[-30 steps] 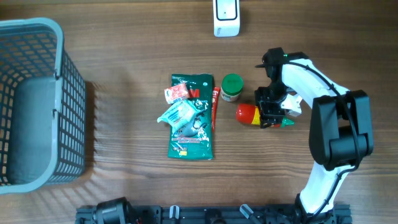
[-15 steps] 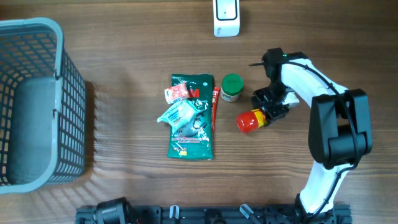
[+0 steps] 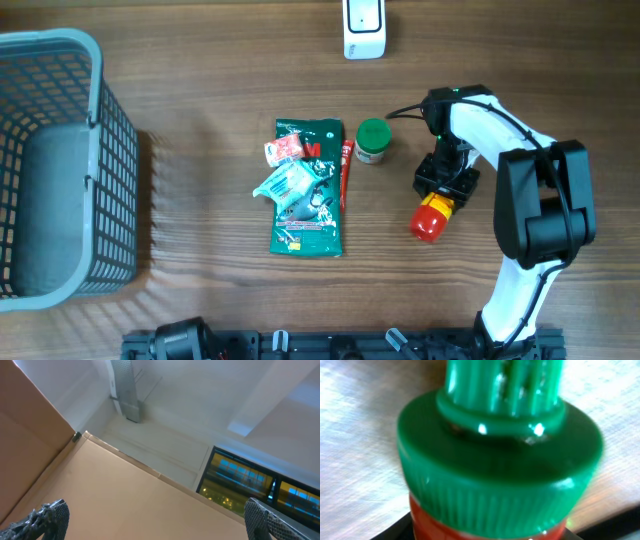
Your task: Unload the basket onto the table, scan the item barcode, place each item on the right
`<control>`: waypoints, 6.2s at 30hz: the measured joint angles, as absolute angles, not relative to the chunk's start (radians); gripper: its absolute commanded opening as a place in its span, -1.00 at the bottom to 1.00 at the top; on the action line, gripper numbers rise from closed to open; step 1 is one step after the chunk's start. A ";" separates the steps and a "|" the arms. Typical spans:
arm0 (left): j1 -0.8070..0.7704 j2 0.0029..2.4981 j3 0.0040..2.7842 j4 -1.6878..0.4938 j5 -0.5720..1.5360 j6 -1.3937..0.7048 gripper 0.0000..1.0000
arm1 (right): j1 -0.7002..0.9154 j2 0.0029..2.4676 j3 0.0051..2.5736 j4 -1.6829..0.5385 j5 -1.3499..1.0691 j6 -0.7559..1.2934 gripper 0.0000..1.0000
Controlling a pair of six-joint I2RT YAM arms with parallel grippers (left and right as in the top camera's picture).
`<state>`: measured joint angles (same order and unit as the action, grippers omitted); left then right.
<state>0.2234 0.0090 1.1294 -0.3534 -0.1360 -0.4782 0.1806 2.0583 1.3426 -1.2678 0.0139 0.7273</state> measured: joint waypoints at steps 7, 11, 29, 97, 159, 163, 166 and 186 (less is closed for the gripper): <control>0.223 0.009 1.097 -0.323 -0.136 -0.490 1.00 | 0.181 1.964 1.351 -1.308 0.036 0.690 0.94; 0.223 0.009 1.006 -0.262 -0.136 -0.517 1.00 | 0.181 1.837 1.362 -1.329 0.036 0.692 0.95; 0.223 0.010 0.606 -0.115 -0.136 -0.632 1.00 | 0.337 1.726 1.222 -1.263 0.091 1.003 0.87; 0.219 0.009 0.606 -1.123 -0.133 -0.642 1.00 | 0.352 1.707 1.304 -1.104 -0.280 0.323 -0.91; 0.219 0.009 0.606 -1.123 -0.133 -0.642 1.00 | 0.496 1.781 1.319 -1.168 -0.027 0.285 0.13; 0.219 0.009 0.606 -1.123 -0.133 -0.642 1.00 | 0.496 1.774 1.319 -1.220 0.024 0.290 0.94; 0.219 0.009 0.606 -1.123 -0.133 -0.642 1.00 | 0.496 1.721 1.319 -1.243 0.042 0.289 1.00; 0.219 0.009 0.606 -1.123 -0.133 -0.642 1.00 | 0.496 1.375 1.185 -1.095 0.054 0.282 0.99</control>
